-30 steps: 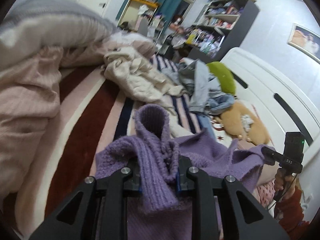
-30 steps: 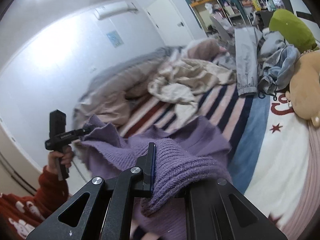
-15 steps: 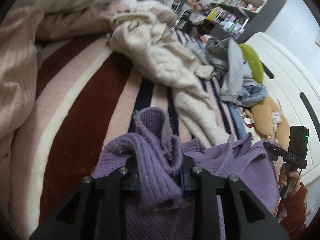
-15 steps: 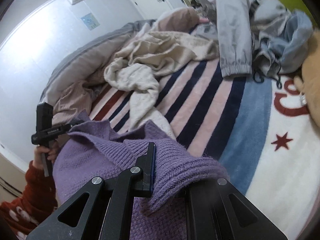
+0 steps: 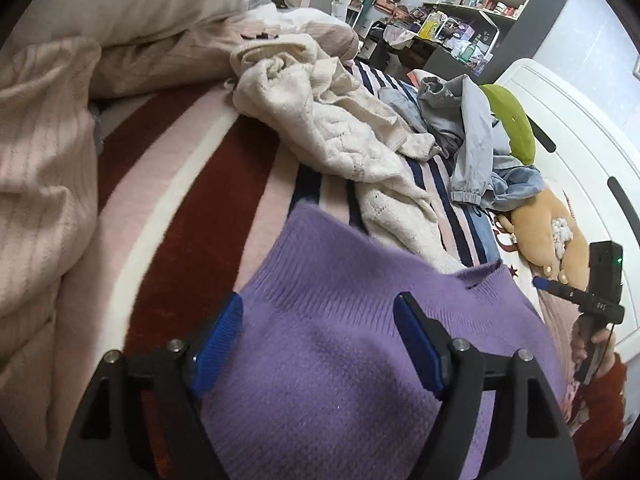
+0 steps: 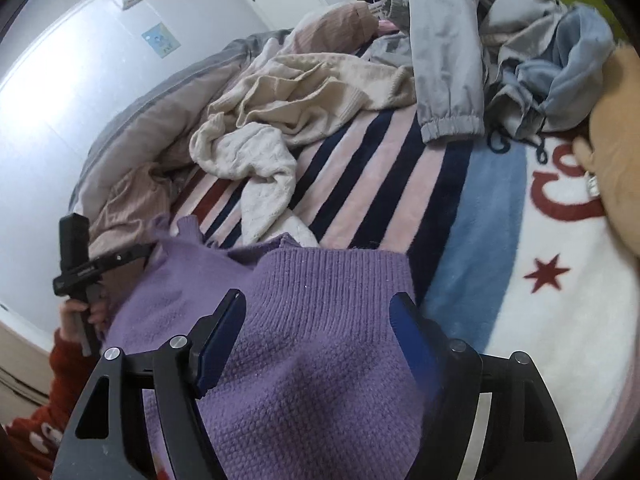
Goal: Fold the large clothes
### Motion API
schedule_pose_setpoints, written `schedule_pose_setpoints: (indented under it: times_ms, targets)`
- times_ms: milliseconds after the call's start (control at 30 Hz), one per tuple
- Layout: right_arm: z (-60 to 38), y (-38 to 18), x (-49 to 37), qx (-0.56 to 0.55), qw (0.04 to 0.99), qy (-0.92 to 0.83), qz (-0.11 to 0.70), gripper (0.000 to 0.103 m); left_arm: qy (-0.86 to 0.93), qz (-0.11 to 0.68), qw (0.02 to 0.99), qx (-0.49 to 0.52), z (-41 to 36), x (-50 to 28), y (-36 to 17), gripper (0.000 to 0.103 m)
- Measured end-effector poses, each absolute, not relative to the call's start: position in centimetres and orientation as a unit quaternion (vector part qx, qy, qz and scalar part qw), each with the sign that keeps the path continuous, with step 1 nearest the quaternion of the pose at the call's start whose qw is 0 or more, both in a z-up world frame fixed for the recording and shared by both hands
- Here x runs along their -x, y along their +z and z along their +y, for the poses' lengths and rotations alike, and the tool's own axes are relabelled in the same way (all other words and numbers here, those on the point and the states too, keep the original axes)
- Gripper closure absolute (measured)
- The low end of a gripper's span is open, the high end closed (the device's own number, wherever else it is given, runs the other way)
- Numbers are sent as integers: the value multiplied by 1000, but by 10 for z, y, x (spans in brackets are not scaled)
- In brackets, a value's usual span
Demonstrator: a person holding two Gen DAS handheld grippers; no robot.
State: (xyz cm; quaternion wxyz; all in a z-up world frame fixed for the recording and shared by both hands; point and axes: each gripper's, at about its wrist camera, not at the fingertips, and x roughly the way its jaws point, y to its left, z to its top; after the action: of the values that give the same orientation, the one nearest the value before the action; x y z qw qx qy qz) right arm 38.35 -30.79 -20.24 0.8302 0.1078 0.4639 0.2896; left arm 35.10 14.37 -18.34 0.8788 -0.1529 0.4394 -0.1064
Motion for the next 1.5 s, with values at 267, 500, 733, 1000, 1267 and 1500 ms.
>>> schedule_pose_setpoints:
  times_ms: [267,500,733,1000,1267,1500]
  targets:
    - [-301,-160,-312,-74,845,308,431,31,-115,419,889,147,147,-293,-152,25]
    - [-246,-134,-210,10,859,341,381,55,-126,401,891,169,150,-202,-136,19]
    - [-174,-150,-182,36,838,386,383,81,-134,406,886,176,141,-146,-153,19]
    - [-125,-195,-229,60,825,350,439,95,-133,427,867,219,141,-142,-181,14]
    - [-122,-249,-243,111,801,321,493,103,-179,444,825,300,137,-149,-226,7]
    - [-118,-230,-230,125,809,329,470,99,-173,420,813,363,125,-175,-248,7]
